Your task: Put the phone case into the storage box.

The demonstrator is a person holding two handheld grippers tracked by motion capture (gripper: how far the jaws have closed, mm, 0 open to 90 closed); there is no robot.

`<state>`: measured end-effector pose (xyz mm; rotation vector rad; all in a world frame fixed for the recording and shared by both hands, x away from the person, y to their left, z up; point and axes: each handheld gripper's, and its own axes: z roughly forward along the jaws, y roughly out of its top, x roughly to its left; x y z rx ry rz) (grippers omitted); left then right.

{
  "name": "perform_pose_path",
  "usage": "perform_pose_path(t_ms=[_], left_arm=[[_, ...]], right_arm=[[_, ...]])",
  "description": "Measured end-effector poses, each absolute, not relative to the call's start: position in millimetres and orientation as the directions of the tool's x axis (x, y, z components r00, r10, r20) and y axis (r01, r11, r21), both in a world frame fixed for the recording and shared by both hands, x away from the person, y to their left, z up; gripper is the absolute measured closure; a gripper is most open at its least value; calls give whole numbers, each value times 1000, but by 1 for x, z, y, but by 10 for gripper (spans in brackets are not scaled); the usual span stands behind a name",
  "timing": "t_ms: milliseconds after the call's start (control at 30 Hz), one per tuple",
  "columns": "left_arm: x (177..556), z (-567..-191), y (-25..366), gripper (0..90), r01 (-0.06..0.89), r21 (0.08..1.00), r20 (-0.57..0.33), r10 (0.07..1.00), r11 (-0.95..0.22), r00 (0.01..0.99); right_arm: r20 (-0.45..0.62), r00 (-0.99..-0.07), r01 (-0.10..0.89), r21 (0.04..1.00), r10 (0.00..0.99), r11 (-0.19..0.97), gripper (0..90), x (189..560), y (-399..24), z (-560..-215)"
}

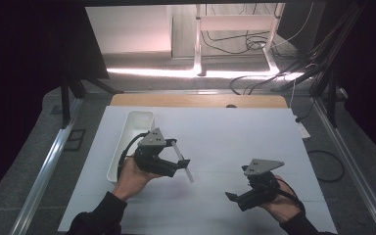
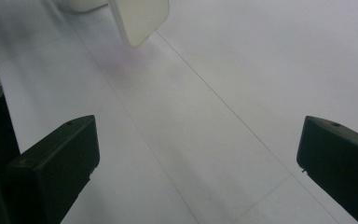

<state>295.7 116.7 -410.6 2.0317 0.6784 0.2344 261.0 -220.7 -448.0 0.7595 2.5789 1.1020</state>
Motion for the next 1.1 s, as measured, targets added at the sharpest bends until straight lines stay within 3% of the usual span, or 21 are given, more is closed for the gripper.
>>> perform_pose_path(t_ms=[600,1100], left_arm=[[316,-392,134,176,417,830,-87,652,-371,753],[331,-376,149,176,449,817,-73,706,-363,704]], right_arm=[[-78,-741,421,720,667,552,0,252,-256,-452],[-40,-657,497,728,753,472,0,245,-281,-456]])
